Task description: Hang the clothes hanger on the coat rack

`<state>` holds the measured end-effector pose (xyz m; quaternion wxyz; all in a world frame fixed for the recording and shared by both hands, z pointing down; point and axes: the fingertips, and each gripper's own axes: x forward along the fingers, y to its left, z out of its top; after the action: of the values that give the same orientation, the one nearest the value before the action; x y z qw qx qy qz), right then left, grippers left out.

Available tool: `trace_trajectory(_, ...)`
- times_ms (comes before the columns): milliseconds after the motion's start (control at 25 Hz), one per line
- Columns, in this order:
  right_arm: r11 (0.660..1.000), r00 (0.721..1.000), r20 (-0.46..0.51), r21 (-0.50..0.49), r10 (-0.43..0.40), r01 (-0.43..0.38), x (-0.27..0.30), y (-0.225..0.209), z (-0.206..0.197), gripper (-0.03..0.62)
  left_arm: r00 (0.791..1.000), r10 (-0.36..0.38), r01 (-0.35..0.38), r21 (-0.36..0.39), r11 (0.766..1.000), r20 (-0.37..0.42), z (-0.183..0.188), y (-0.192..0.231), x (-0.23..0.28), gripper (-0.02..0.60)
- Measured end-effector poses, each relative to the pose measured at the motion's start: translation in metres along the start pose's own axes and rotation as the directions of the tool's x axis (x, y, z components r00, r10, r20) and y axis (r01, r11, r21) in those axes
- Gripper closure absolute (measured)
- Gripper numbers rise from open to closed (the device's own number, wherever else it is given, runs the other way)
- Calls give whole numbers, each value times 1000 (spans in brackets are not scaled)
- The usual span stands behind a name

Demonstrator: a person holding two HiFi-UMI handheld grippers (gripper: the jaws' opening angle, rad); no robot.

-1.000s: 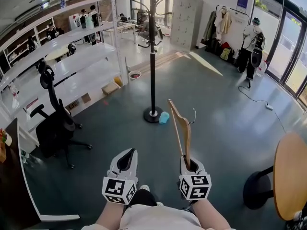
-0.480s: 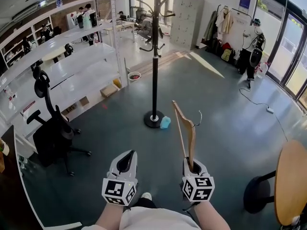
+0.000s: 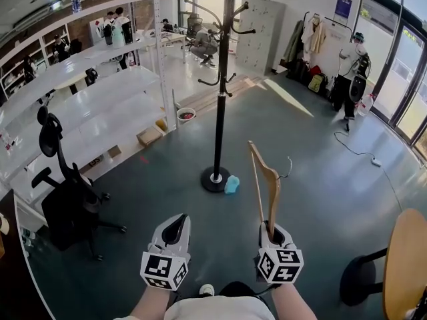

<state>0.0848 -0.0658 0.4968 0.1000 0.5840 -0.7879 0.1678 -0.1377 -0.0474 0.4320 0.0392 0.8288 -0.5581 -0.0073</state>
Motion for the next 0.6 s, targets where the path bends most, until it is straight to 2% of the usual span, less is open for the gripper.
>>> trace_trajectory(240,1000,1000,4,-16,16,-16,57,-11,19,546,1000,12,-12,13,1000,0,-4,31,49,581)
trace_trajectory(600,998,998,-5,-3,63,-63,168,-57,61,546,999,34,-35,55,998,22,6,59,164,581)
